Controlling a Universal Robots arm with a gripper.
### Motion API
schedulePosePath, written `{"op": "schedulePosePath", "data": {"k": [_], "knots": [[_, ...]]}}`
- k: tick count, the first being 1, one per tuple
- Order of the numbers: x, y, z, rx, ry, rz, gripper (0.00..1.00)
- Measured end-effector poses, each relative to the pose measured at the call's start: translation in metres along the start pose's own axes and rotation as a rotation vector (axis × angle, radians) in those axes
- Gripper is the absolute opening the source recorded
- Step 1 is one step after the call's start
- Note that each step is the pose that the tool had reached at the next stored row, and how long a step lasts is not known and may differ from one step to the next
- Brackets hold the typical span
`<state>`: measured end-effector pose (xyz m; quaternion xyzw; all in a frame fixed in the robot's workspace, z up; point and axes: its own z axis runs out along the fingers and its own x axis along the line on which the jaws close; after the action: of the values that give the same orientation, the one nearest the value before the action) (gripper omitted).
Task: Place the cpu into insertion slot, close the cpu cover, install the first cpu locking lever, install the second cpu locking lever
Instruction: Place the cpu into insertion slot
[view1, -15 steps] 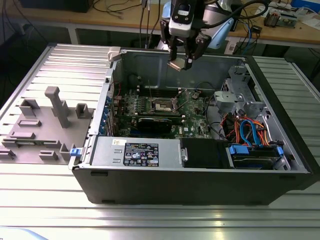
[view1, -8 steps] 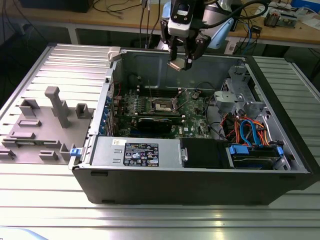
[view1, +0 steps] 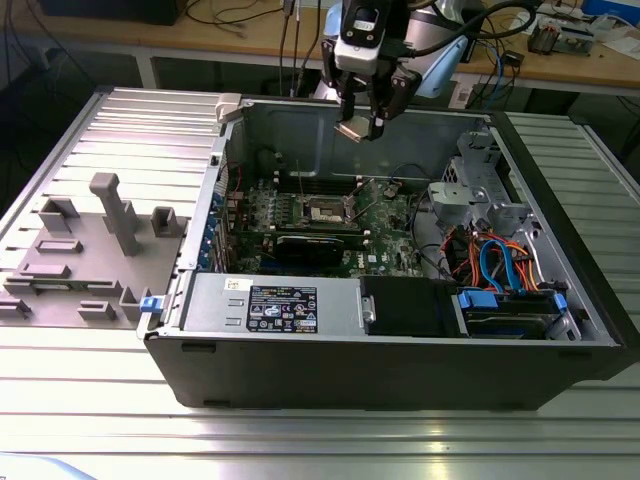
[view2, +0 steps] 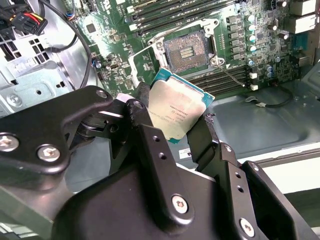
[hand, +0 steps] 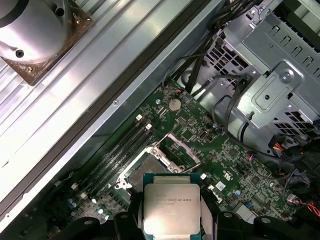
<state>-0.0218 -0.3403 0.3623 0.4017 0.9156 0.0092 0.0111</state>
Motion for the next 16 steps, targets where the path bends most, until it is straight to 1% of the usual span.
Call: {"op": "schedulePosePath", "data": {"k": [4,8,12,14,16], "knots": [[0.0000,0.0000,0.0002,0.0005,-0.0009,0.037,0.54],[0.0000,0.0000,0.0005,0.0013,-0.0024,0.095,0.54],[0.0000,0.0000,0.0007,0.0018,-0.0036,0.138,0.54],[0.0000,0.0000,0.0007,0.0020,-0.0038,0.148,0.54],[0.0000,0.0000,0.0007,0.0020,-0.0038,0.148,0.54]]}}
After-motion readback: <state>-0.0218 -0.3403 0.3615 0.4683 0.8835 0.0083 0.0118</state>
